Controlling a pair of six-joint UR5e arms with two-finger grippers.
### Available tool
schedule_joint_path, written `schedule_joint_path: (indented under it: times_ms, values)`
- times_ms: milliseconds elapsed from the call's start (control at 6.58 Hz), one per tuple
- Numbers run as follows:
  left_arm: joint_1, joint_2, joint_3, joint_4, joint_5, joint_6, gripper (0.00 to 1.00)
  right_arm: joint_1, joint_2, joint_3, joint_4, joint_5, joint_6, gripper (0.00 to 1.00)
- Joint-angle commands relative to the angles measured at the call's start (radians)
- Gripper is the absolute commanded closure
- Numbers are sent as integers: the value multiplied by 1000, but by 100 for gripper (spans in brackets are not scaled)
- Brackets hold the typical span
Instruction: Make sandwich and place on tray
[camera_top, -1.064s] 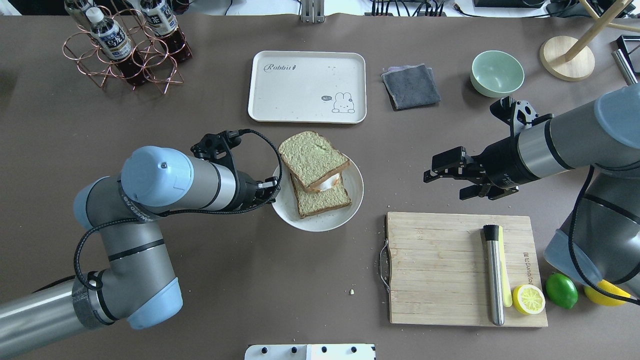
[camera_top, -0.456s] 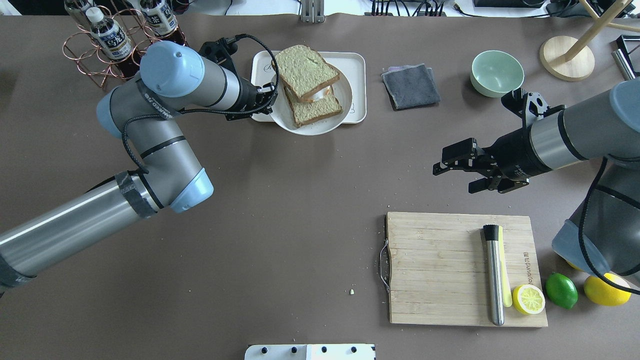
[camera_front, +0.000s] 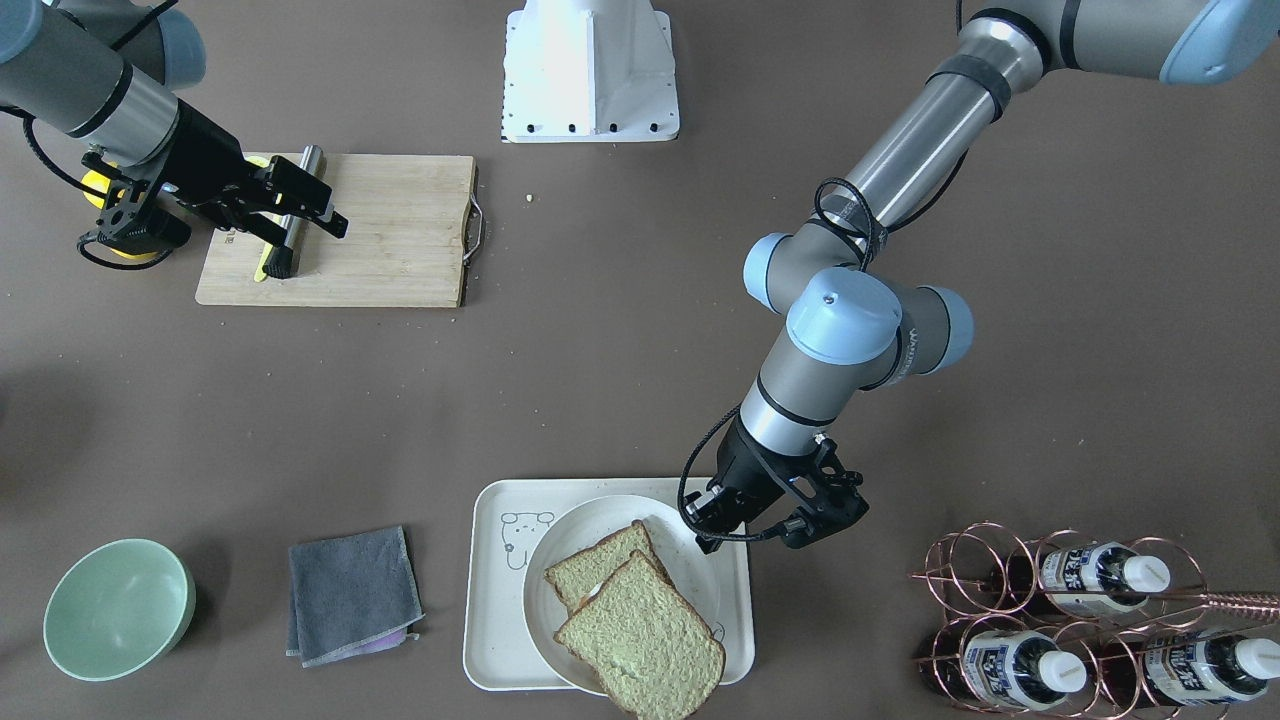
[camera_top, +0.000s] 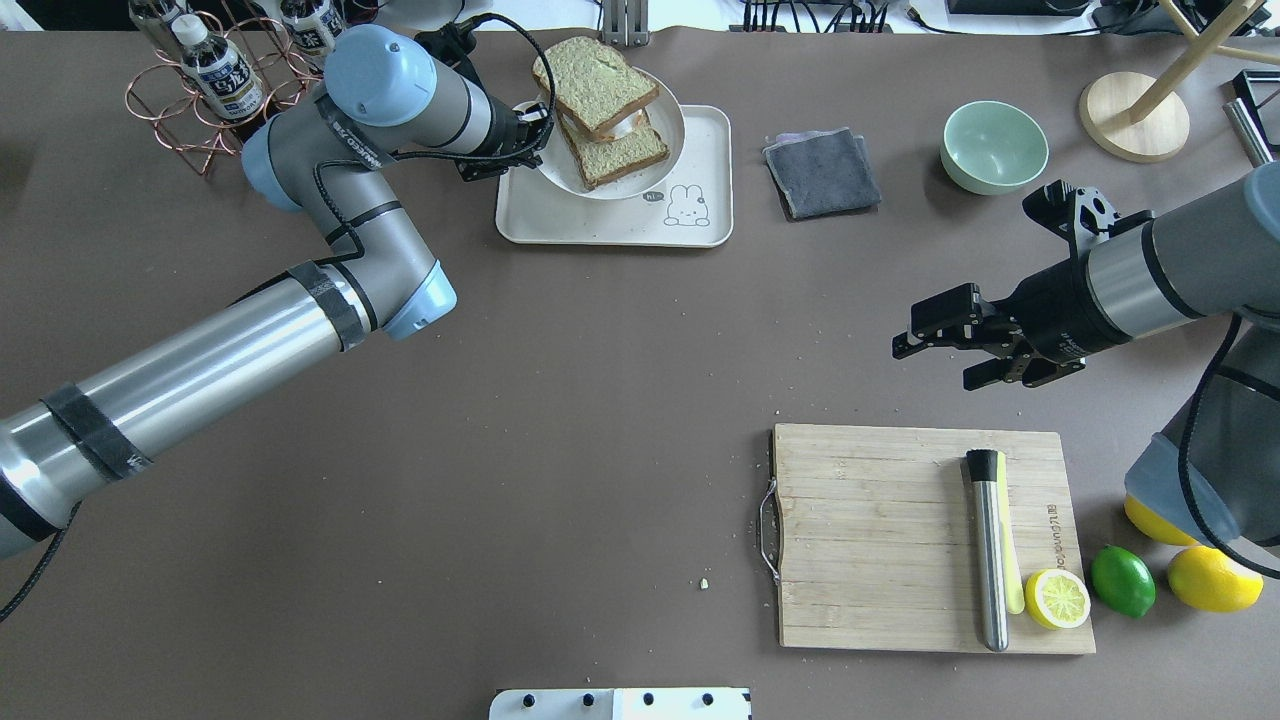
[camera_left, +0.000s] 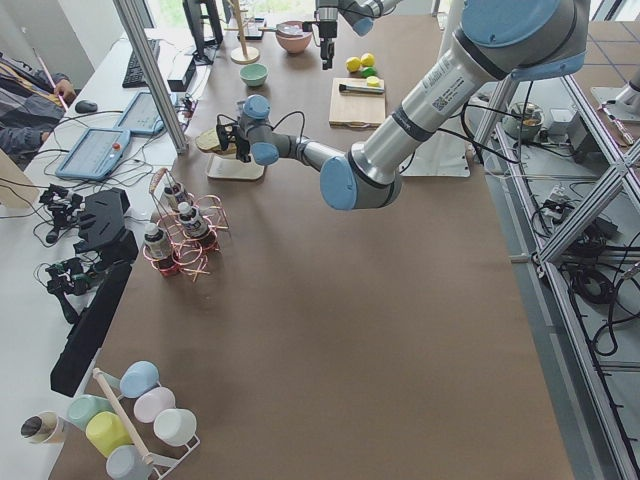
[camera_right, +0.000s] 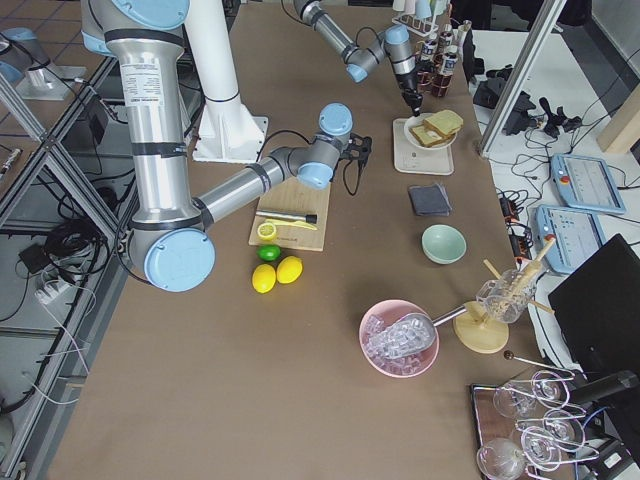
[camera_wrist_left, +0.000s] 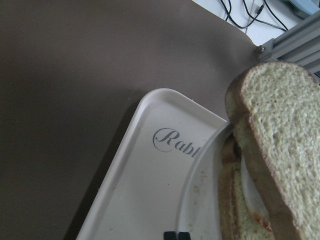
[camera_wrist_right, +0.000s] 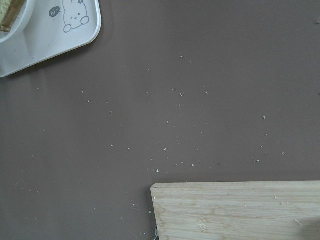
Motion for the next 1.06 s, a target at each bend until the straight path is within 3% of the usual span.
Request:
schedule_joint_path:
  times_ms: [0, 152, 304, 608, 912]
  values:
    - [29, -1, 4, -9, 3, -1, 100, 2, 1, -12, 1, 1, -4, 0]
    - [31, 11, -5, -9, 3, 1, 62, 3, 0, -14, 2, 0, -16, 0]
    - [29, 66, -42, -9, -2, 10, 44, 11, 1, -19, 3, -1, -18, 0]
    - [2, 144, -225, 64, -64, 12, 32, 66, 10, -26, -2, 3, -45, 0]
    - [-26, 227, -472, 306, -136, 56, 29, 176, 9, -98, -12, 27, -268, 0]
